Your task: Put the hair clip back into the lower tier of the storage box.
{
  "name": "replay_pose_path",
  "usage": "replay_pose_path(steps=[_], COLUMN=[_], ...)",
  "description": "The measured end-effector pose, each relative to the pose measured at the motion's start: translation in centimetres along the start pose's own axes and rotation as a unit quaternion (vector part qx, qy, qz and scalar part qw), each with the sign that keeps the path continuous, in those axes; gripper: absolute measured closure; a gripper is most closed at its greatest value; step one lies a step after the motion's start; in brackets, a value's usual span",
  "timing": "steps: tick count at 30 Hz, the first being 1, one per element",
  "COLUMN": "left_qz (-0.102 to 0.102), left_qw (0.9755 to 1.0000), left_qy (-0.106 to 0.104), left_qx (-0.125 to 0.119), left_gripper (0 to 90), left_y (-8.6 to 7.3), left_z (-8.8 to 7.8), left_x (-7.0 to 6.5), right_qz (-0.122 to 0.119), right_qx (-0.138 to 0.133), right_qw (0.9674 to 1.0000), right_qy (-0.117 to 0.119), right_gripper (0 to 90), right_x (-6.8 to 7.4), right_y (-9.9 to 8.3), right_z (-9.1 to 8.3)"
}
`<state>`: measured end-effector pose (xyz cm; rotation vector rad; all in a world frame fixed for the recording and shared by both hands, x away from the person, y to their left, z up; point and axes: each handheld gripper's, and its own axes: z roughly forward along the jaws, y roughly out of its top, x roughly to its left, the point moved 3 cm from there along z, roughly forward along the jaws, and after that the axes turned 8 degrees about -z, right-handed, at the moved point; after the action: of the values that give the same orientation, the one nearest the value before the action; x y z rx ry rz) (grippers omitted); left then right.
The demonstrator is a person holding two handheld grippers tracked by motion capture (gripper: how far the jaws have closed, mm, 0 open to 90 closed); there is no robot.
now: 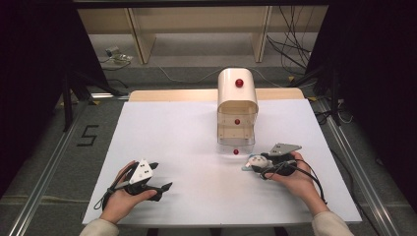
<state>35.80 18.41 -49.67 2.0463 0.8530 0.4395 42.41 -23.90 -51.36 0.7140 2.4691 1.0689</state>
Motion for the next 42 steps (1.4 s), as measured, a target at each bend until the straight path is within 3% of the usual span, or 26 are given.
replay_pose_path(steps=[24,42], left_qz=[0.002,-0.002], left_qw=[1.0,1.0], left_qy=[0.002,0.002], left_qx=[-0.001,-0.003], left_gripper=[16.3,16.3], left_y=[0.0,0.0], left_z=[0.0,0.0], left_x=[0.1,0.1], right_qz=[-0.002,-0.008], right_qx=[-0.004,-0.021], right_qw=[1.0,0.9998], right_qy=[0.004,-0.001], right_gripper=[41.2,41.2], right_x=[-0.1,0.3], right_y=[-0.1,0.3], right_z=[-0.5,-2.1])
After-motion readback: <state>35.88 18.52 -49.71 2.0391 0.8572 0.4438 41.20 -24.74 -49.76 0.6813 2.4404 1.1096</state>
